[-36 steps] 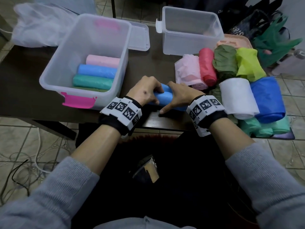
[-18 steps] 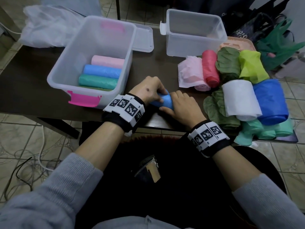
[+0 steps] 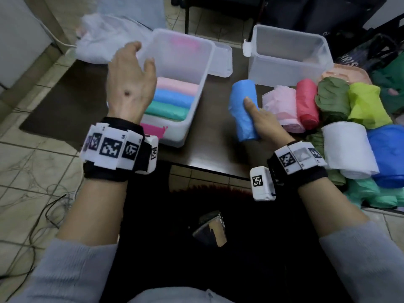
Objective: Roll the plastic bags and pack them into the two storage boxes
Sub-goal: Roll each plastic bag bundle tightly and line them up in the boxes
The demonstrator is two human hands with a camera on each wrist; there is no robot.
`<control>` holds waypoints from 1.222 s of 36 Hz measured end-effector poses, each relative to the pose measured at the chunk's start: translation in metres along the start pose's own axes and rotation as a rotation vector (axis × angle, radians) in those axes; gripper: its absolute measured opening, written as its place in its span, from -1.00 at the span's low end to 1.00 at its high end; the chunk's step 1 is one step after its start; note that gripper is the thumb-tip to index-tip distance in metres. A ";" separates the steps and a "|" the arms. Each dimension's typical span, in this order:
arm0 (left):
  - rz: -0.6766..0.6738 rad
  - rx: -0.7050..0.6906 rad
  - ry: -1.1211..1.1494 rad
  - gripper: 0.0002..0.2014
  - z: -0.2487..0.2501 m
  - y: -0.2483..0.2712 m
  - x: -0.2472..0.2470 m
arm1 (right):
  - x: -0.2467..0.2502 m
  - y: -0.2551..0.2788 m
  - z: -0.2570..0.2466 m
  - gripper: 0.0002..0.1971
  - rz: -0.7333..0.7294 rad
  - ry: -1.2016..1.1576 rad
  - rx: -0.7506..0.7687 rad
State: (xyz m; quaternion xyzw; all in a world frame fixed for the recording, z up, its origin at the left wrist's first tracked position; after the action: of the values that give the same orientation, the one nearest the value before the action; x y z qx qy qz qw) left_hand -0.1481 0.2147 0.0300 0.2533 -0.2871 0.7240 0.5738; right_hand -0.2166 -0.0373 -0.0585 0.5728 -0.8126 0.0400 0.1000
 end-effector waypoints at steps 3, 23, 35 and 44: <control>-0.040 0.202 -0.130 -0.54 -0.024 -0.011 0.009 | -0.011 -0.008 -0.023 -0.63 0.047 -0.130 0.017; 0.049 0.301 0.186 -0.64 -0.072 0.016 -0.001 | -0.097 -0.066 -0.139 -0.34 -0.034 1.150 0.913; 0.140 0.186 0.338 -0.75 -0.079 0.038 -0.005 | -0.120 -0.084 -0.128 -0.39 -0.232 1.376 0.743; 0.157 0.142 0.370 -0.71 -0.073 0.046 -0.006 | -0.112 -0.086 -0.121 -0.33 -0.359 1.341 0.578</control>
State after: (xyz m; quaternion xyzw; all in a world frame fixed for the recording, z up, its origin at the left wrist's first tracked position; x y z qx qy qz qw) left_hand -0.1946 0.2538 -0.0317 0.1325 -0.1439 0.8191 0.5393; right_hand -0.0852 0.0584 0.0318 0.5527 -0.4287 0.5751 0.4243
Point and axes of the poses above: each hand's wrist, its own y-axis away from the middle knuckle, its own x-axis out of the back of the hand, z = x × y, the point moved 2 cm from there along -y, towards the middle knuckle, and after that the axes turned 12 degrees about x, right-handed, at the moved point
